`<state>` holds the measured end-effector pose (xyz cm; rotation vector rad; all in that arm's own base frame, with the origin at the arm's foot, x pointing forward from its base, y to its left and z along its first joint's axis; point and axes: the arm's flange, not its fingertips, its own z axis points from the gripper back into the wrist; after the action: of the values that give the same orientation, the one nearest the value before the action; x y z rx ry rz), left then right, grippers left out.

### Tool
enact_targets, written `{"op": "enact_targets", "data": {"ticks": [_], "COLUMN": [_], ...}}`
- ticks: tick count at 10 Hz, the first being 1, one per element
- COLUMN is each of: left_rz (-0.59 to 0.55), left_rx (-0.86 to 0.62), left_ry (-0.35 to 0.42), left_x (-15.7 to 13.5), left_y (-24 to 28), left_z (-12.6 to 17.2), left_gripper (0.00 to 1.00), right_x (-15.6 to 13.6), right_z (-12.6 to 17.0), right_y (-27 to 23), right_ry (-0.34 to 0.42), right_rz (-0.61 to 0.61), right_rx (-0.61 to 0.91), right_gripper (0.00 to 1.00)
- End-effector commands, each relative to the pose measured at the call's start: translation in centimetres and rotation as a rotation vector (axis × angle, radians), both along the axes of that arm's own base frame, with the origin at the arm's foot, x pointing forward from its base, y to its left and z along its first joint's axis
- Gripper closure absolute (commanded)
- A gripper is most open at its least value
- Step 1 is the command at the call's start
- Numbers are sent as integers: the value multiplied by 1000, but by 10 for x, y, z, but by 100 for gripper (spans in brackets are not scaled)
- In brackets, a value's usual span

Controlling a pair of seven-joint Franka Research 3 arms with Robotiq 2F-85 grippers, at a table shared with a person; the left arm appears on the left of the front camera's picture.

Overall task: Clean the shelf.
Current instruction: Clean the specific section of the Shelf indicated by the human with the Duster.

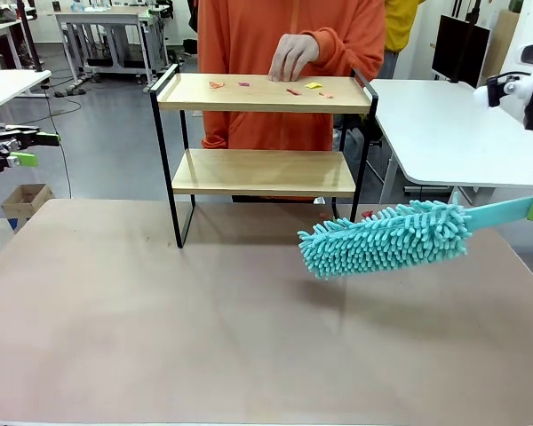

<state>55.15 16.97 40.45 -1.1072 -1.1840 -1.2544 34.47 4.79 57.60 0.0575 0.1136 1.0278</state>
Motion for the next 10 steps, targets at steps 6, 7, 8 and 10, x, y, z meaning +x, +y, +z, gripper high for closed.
{"op": "enact_targets", "data": {"ticks": [6, 7, 8, 10], "left_rz": [-1, -1, -1, -1], "left_rx": [6, 6, 6, 6], "left_ry": [-1, -1, -1, -1], "left_x": [-2, -2, -2, -2], "left_y": [-3, -3, -3, -3], "left_z": [2, 2, 2, 2], "left_gripper": [0, 0, 0, 0], "right_x": [-2, -2, -2, 0], "right_z": [0, 0, 0, 0], "right_y": [0, 0, 0, 0], "right_ry": [-3, -3, -3, 0], "right_rz": [-19, -19, -19, 0], "right_rx": [-5, -5, -5, 0], "right_gripper": [87, 87, 87, 87]}}
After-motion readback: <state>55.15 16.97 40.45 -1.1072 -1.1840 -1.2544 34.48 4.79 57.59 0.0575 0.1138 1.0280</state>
